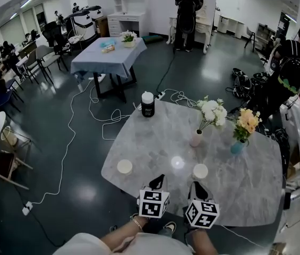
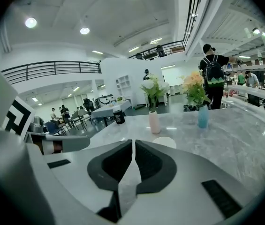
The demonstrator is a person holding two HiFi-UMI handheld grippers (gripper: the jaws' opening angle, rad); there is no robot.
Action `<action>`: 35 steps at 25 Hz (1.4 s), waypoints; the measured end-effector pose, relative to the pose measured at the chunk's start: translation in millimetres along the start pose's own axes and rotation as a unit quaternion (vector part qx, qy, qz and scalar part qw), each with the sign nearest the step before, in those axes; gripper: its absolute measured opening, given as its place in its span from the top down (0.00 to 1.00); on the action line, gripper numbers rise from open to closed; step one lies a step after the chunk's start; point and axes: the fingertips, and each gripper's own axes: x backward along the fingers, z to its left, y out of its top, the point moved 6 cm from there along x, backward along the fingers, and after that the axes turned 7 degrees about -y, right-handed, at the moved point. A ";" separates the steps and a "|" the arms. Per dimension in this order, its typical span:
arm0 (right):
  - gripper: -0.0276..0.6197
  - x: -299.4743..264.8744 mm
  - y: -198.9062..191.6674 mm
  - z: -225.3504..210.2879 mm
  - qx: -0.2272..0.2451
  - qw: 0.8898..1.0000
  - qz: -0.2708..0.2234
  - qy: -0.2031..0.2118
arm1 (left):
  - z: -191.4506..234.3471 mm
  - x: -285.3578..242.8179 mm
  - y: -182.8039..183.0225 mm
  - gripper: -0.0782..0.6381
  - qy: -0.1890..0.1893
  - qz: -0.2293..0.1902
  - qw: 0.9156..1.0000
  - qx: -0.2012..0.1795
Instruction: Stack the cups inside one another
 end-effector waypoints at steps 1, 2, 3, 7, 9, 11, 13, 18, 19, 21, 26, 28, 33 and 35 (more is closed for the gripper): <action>0.92 -4.1 -1.5 6.1 0.004 1.000 0.004 0.010 | 5.3 3.0 -1.9 0.90 0.008 -0.002 1.000 0.004; 0.92 -8.5 -2.9 12.9 0.009 1.000 0.008 0.020 | 11.3 6.6 -3.8 0.90 0.018 -0.003 1.000 0.010; 0.92 -13.2 -4.2 20.7 0.015 0.999 0.013 0.032 | 18.0 10.8 -5.9 0.90 0.028 -0.005 0.999 0.015; 0.92 -32.2 -10.0 58.6 0.040 0.995 0.031 0.086 | 48.9 32.6 -17.8 0.90 0.076 -0.007 0.996 0.045; 0.92 -41.0 -13.6 77.3 0.051 0.991 0.040 0.115 | 64.4 44.5 -25.2 0.90 0.102 -0.009 0.993 0.062; 0.92 -49.2 -17.8 94.6 0.062 0.987 0.047 0.141 | 79.1 56.1 -33.6 0.90 0.128 -0.011 0.989 0.079; 0.92 -56.6 -23.5 111.4 0.075 0.982 0.055 0.165 | 92.5 68.3 -44.1 0.90 0.154 -0.011 0.983 0.097; 0.92 -72.3 -38.7 153.3 0.099 0.969 0.078 0.213 | 118.9 94.4 -66.7 0.90 0.200 -0.010 0.970 0.138; 0.92 -75.1 -41.7 160.9 0.103 0.967 0.082 0.220 | 122.9 97.6 -70.0 0.90 0.205 -0.010 0.968 0.143; 0.92 -80.4 -47.8 174.6 0.112 0.962 0.090 0.233 | 129.6 102.5 -76.0 0.90 0.214 -0.010 0.965 0.153; 0.92 -89.1 -64.8 200.8 0.133 0.953 0.105 0.252 | 144.7 114.1 -90.3 0.90 0.228 -0.011 0.959 0.171; 0.92 -92.7 -70.9 208.8 0.137 0.951 0.108 0.254 | 152.0 117.8 -94.4 0.90 0.230 -0.011 0.958 0.174; 0.89 -108.2 -83.7 219.9 0.144 0.949 0.120 0.255 | 169.9 116.8 -102.9 0.90 0.235 -0.009 0.955 0.182; 0.87 -111.5 -88.5 223.8 0.145 0.948 0.125 0.255 | 175.4 117.4 -106.3 0.90 0.237 -0.008 0.953 0.187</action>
